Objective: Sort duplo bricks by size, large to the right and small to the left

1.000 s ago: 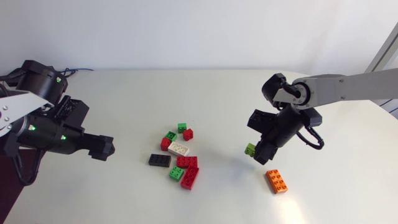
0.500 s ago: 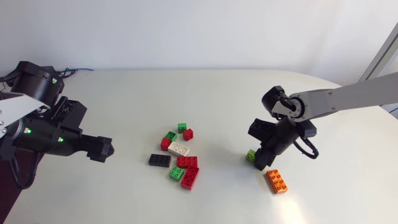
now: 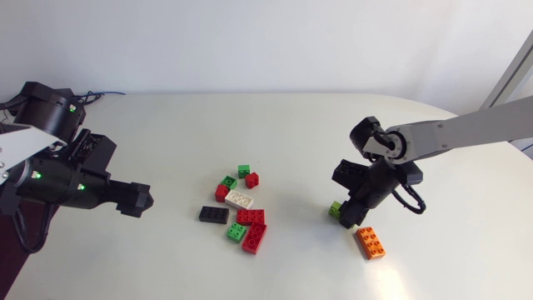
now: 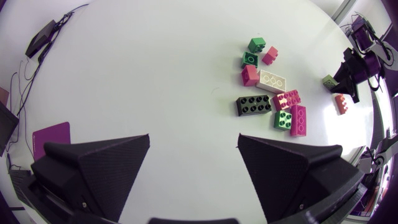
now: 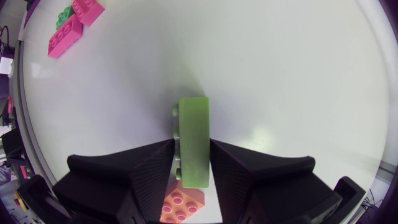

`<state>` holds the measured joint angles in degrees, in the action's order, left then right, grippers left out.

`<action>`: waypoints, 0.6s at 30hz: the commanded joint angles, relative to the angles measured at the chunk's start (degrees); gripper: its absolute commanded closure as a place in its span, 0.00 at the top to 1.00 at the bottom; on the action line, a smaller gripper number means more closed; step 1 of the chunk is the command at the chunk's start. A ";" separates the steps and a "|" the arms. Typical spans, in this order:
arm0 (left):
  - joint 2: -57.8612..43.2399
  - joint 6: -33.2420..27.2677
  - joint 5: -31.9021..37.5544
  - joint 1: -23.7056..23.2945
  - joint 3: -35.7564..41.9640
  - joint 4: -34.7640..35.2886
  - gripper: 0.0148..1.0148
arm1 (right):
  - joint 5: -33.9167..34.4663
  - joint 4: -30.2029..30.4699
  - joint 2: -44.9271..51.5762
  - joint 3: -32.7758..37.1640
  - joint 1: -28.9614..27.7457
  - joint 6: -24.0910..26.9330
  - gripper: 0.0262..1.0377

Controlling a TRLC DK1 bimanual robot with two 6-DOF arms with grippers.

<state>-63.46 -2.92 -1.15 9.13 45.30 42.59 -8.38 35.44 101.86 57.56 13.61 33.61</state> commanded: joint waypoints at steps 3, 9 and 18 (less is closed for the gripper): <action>0.62 0.11 -0.35 0.45 -1.18 -0.22 0.97 | 0.38 3.06 0.26 2.56 0.11 -1.26 0.66; 0.36 0.02 -0.43 0.45 -0.91 -0.22 0.97 | 0.30 6.48 -0.97 5.37 0.54 -1.88 0.90; -4.30 -0.69 -1.14 6.70 1.64 -1.81 0.97 | -0.76 13.16 -2.72 16.18 5.11 -6.27 0.90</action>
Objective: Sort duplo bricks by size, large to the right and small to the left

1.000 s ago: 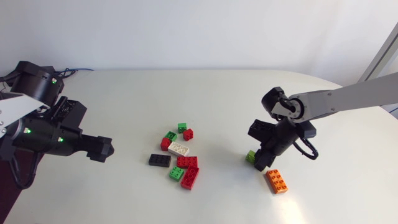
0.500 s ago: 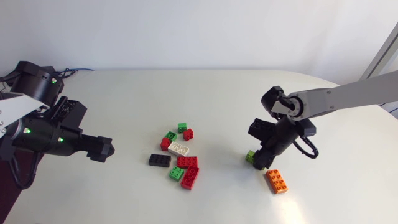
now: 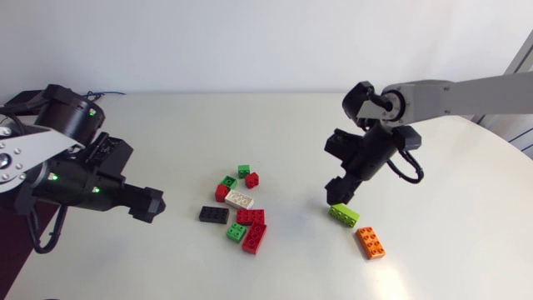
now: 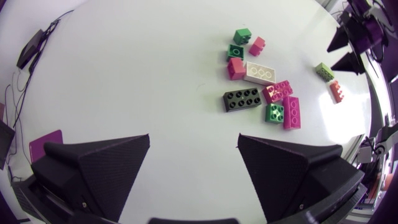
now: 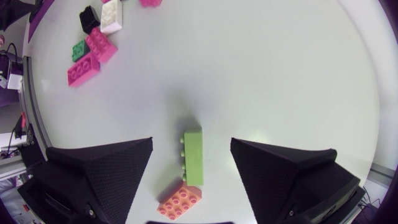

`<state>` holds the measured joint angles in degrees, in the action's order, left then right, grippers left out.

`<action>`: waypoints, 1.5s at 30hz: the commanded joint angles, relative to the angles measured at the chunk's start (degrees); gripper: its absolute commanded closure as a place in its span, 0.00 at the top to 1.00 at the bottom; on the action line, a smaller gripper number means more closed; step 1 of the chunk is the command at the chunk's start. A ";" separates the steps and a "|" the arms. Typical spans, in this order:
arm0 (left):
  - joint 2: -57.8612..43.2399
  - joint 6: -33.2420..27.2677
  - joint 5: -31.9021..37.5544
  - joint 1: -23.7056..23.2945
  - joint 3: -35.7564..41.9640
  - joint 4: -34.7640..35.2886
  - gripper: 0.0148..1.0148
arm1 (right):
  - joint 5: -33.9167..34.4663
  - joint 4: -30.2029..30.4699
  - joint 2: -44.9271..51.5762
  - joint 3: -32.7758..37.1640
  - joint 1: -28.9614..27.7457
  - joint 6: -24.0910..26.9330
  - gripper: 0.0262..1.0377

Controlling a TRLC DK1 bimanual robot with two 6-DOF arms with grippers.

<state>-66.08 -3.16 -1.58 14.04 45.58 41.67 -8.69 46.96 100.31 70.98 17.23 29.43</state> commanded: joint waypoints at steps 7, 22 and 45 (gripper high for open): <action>-3.88 -13.10 -3.95 9.69 2.23 -3.44 0.97 | -0.63 5.34 -1.79 8.47 8.08 -5.52 0.90; -12.31 -52.04 -9.93 11.27 0.03 7.55 0.97 | -0.63 7.53 -2.49 8.47 8.52 -6.93 0.90; -35.25 -67.95 -13.44 9.95 22.01 16.34 0.97 | -3.18 7.62 -2.58 9.53 11.51 -9.13 0.90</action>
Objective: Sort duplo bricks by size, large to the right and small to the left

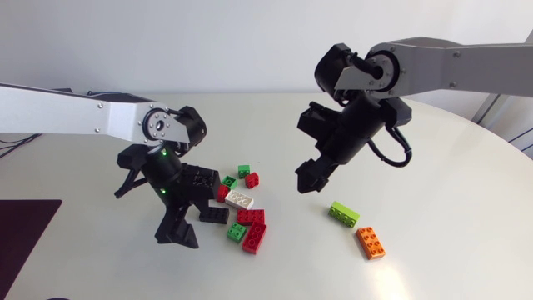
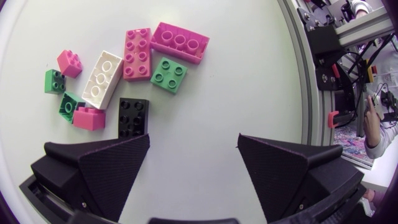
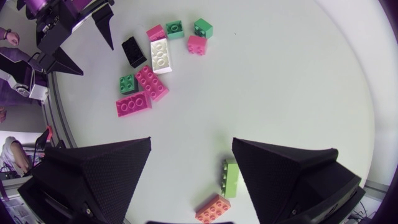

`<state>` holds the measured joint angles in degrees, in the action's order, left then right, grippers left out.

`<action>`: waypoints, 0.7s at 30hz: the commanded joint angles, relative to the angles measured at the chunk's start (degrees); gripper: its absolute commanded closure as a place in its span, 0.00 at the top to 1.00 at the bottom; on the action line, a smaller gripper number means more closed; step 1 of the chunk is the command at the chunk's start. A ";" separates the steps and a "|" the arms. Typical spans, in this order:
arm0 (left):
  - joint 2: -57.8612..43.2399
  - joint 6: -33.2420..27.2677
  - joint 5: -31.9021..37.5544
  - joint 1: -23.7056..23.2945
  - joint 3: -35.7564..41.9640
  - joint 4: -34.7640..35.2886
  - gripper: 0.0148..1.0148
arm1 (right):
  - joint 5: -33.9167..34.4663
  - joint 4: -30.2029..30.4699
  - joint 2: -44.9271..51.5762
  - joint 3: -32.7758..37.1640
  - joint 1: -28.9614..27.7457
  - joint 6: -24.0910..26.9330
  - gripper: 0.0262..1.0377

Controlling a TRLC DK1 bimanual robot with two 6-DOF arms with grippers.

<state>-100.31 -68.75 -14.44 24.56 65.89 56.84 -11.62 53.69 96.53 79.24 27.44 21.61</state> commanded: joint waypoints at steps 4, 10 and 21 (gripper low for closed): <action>-0.85 -1.74 -0.59 -1.62 2.49 1.26 0.97 | -0.34 0.98 2.87 3.46 4.29 -2.01 0.90; 6.36 -2.44 -0.50 -6.80 1.08 4.51 0.97 | -0.95 3.96 9.29 10.58 12.29 -2.18 0.90; 16.55 -3.58 -0.59 -15.68 -7.70 5.39 0.97 | -4.82 10.64 20.63 20.43 21.78 5.99 0.90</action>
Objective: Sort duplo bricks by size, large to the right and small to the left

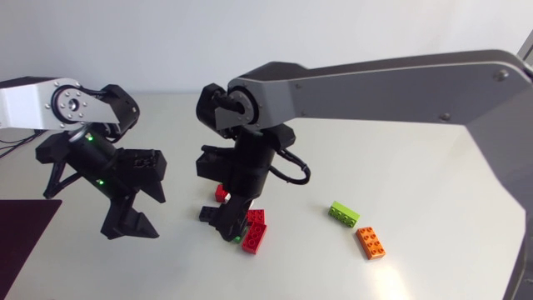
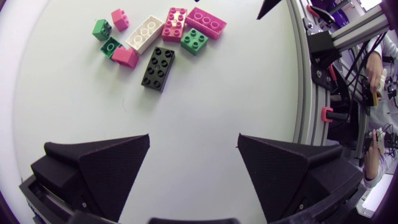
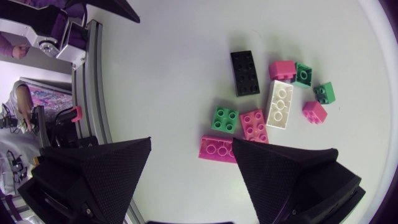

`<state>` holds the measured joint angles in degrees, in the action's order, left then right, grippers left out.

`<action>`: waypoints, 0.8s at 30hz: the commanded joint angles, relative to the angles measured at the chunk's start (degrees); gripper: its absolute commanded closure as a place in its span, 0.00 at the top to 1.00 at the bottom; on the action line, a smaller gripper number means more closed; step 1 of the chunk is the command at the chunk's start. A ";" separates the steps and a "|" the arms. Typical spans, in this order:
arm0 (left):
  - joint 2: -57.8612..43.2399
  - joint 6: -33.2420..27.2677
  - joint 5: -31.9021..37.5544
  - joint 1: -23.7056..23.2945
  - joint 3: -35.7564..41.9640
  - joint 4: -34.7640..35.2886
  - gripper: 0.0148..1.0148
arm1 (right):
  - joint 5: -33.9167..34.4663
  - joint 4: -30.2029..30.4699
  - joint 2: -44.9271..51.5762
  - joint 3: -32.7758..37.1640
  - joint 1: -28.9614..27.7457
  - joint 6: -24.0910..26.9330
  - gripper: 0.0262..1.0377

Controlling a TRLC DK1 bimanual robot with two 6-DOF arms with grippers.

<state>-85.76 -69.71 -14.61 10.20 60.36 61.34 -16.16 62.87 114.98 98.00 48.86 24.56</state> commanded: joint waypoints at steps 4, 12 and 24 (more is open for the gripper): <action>3.75 -2.71 -0.42 -2.99 -3.32 0.89 0.97 | 0.17 2.96 7.72 7.39 0.36 5.68 0.90; 5.78 -3.24 -0.51 -3.96 -3.32 1.15 0.97 | 0.08 4.63 13.25 15.82 -2.28 6.73 0.90; 1.20 -1.13 -2.70 1.41 -4.11 -0.78 0.97 | -0.10 6.83 7.28 14.86 -5.97 5.85 0.90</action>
<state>-82.26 -70.87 -16.36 10.04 57.89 60.84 -16.14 68.16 126.32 114.37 44.56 29.65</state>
